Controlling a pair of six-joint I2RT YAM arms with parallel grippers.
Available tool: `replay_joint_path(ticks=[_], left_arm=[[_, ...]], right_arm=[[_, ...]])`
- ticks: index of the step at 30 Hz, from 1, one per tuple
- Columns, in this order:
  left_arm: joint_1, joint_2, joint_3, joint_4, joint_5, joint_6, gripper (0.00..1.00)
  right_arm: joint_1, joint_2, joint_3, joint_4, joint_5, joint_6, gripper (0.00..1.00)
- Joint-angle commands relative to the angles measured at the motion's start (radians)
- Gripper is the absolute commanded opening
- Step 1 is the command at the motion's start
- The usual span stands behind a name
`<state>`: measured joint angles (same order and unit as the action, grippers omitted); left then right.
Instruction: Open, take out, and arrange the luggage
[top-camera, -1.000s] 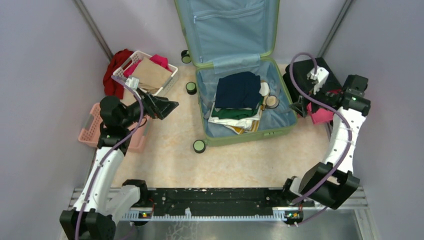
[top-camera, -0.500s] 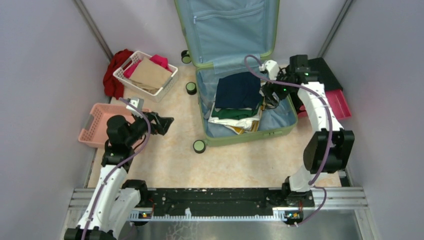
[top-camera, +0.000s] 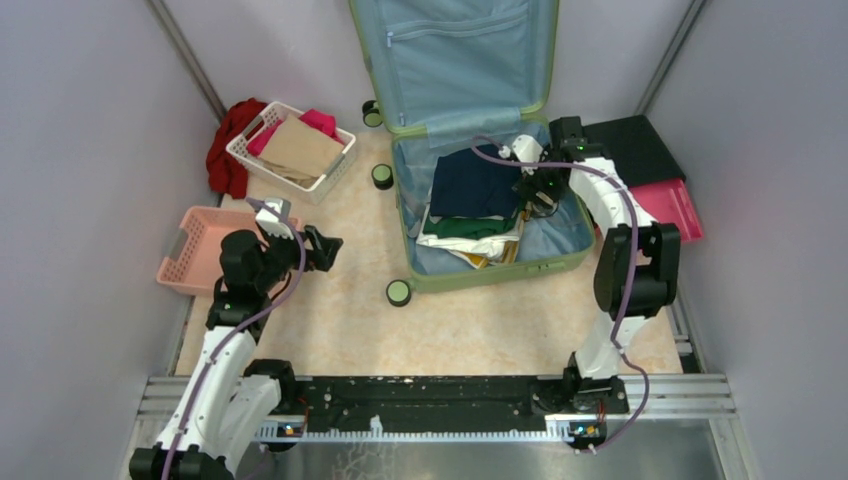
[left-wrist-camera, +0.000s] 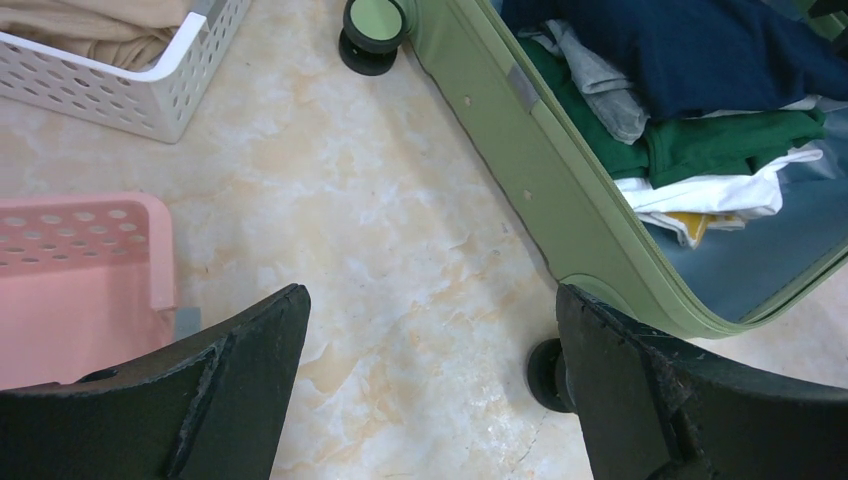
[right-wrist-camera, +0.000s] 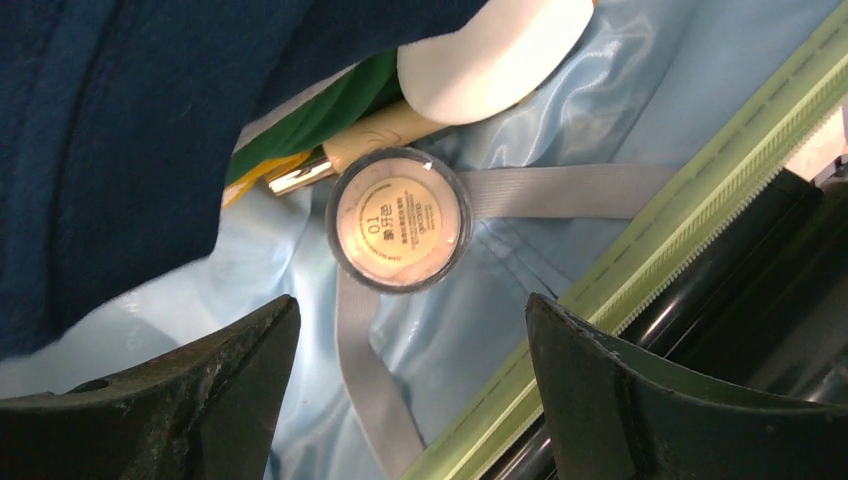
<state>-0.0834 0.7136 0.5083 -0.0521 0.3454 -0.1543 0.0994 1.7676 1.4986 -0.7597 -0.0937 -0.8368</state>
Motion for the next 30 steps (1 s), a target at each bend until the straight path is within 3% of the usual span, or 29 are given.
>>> replay_joint_path(ticks=[1, 21, 30], left_arm=[[-0.004, -0.022, 0.019, 0.006, -0.032, 0.031, 0.99], [-0.004, -0.013, 0.021, 0.005, -0.026, 0.031, 0.99], [-0.004, -0.014, 0.021, 0.004, -0.025, 0.032, 0.99]], right_arm=[[0.03, 0.042, 0.0, 0.072, 0.085, -0.045, 0.83], [0.052, 0.195, 0.055, 0.094, 0.125, -0.044, 0.83], [0.057, 0.228, 0.073, 0.094, 0.13, -0.039, 0.72]])
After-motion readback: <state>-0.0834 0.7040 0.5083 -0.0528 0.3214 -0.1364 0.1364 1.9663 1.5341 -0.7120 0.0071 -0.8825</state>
